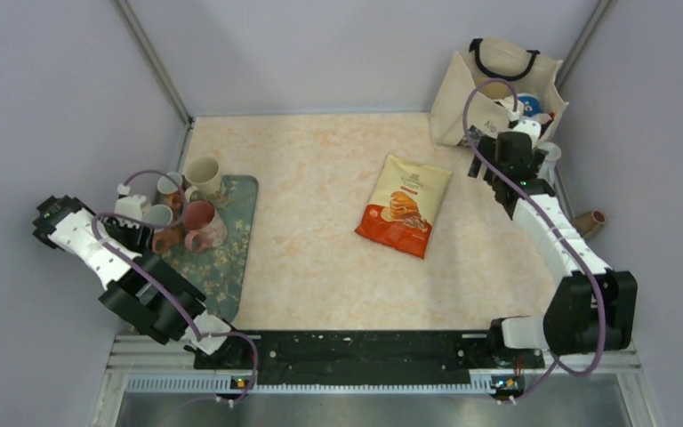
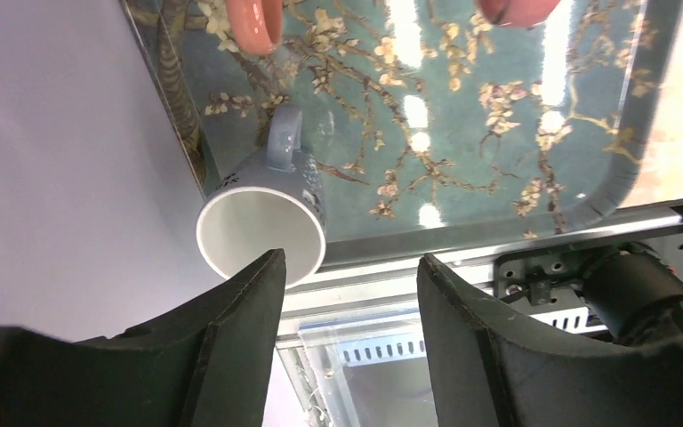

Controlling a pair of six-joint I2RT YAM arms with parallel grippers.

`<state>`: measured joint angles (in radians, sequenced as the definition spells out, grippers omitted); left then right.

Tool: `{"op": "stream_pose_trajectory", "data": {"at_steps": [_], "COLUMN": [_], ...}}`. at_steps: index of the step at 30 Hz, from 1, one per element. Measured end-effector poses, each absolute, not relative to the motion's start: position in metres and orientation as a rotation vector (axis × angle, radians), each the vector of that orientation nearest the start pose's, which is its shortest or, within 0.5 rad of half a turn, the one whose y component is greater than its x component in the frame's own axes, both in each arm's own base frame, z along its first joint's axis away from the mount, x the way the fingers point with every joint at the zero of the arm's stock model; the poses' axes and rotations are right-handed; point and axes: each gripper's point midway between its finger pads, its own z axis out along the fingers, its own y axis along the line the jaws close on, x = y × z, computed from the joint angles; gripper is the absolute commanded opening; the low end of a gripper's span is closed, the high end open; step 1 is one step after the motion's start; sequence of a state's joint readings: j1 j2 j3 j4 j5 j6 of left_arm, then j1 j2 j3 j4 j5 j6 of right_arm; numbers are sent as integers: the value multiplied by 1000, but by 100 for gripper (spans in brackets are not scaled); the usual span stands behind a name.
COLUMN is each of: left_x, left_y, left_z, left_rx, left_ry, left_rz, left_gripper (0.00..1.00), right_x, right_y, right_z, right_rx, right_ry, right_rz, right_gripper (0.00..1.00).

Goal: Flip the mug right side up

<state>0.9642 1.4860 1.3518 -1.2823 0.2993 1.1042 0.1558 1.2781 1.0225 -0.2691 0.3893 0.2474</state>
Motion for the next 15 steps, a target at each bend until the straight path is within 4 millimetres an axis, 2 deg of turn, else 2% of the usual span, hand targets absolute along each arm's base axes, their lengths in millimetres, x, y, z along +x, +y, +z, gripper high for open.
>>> {"op": "stream_pose_trajectory", "data": {"at_steps": [4,7,10,15], "left_x": [171,173,175,183], "left_y": [199,189,175,154], "left_z": [169,178,187,198], "left_rx": [242,261,294,354], "left_ry": [2755,2725,2696,2653], "left_rz": [-60,-69,-70,-84], "left_gripper": [64,65,65,65], "right_x": [400,397,384,336], "right_y": [-47,-75,-113,-188], "right_z": [160,135,135,134], "right_rx": [407,475,613,937], "right_ry": [2135,2193,2140,1940], "right_rz": [-279,-339,-372,-472], "right_gripper": [98,98,95,88]}}
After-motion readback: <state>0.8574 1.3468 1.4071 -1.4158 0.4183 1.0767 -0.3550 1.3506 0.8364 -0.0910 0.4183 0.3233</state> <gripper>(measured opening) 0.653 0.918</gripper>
